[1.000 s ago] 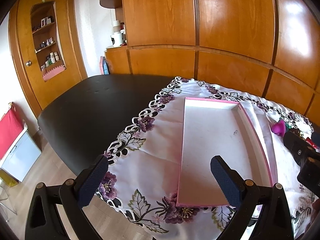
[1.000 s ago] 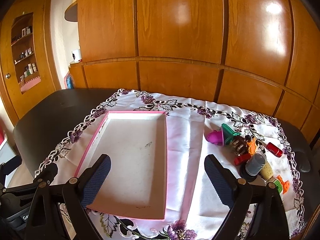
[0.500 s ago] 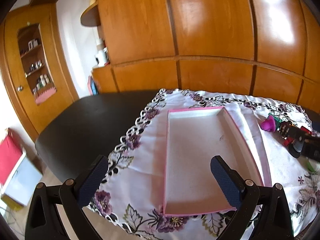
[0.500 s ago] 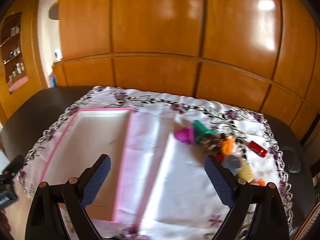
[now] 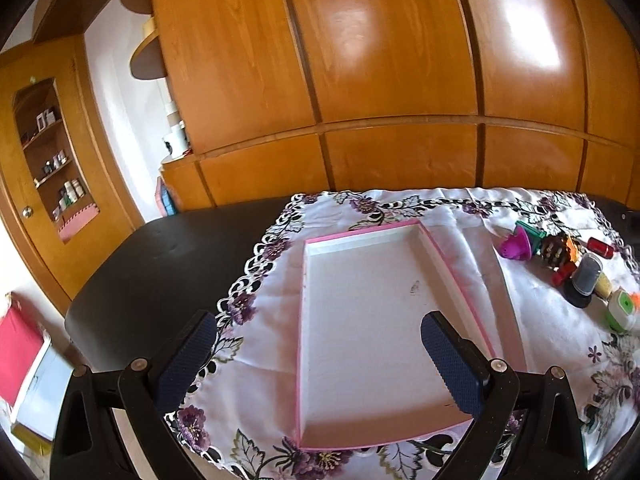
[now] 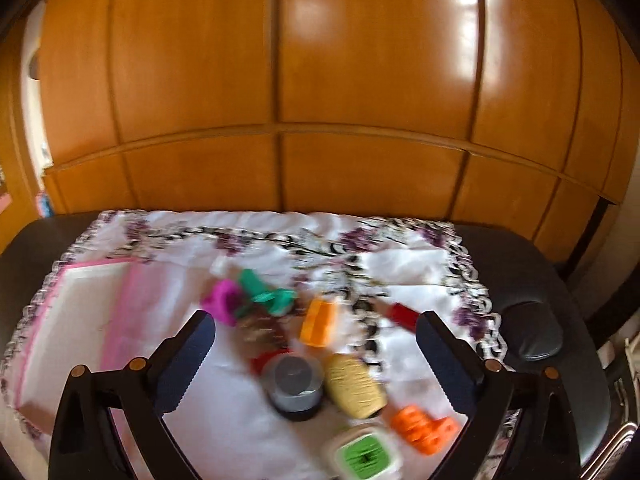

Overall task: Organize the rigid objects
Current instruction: 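Move the left tool to the clear-lidded cup and grasp it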

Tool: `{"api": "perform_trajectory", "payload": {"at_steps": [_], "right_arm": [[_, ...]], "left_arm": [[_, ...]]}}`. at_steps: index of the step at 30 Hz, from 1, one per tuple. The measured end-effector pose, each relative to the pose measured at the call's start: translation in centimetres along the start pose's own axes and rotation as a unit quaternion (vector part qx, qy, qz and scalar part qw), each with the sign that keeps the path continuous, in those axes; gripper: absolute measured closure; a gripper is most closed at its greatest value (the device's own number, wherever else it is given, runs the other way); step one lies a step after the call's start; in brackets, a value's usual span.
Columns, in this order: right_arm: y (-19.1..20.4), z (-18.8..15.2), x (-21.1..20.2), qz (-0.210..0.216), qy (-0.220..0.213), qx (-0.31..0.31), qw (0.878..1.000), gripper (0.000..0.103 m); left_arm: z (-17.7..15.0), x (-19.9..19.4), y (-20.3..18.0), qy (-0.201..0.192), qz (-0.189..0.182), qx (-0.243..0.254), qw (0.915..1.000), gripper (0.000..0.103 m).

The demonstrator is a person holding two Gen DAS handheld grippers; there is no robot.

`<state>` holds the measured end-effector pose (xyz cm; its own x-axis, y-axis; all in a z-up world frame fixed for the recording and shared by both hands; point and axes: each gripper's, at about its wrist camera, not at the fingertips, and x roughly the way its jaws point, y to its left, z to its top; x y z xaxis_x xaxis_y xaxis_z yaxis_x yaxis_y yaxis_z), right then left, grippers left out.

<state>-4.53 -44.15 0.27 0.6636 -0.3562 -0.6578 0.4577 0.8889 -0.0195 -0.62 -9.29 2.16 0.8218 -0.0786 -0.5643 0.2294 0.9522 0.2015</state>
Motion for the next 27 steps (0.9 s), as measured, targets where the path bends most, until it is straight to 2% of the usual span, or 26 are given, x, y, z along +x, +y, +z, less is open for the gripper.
{"api": "perform_trajectory", "payload": {"at_steps": [4,6,8,12,27], "right_arm": [[-2.5,-1.2,2.3,-0.017,0.016,0.014,1.000,0.001],[-4.0,-1.4,3.1,-0.002,0.036,0.050,0.998,0.001],[-4.9,-1.3,3.0,0.019,0.028,0.081,0.996,0.001],[-6.3,-1.4,2.9,0.032,0.030,0.120,0.992,0.001],[-8.6,-1.8,3.0,0.040,0.032,0.182,0.982,0.001]], "left_arm": [[0.5,0.2,-1.5,0.001,-0.004,0.022,0.9997,0.000],[0.7,0.4,-2.4,0.002,-0.009,0.033,0.9994,0.000],[0.9,0.5,-3.3,0.002,-0.012,0.042,0.9990,0.000],[1.1,0.8,-5.4,0.004,-0.025,0.062,0.9978,0.000],[1.6,1.6,-12.7,0.009,-0.075,0.131,0.9885,0.000]]}}
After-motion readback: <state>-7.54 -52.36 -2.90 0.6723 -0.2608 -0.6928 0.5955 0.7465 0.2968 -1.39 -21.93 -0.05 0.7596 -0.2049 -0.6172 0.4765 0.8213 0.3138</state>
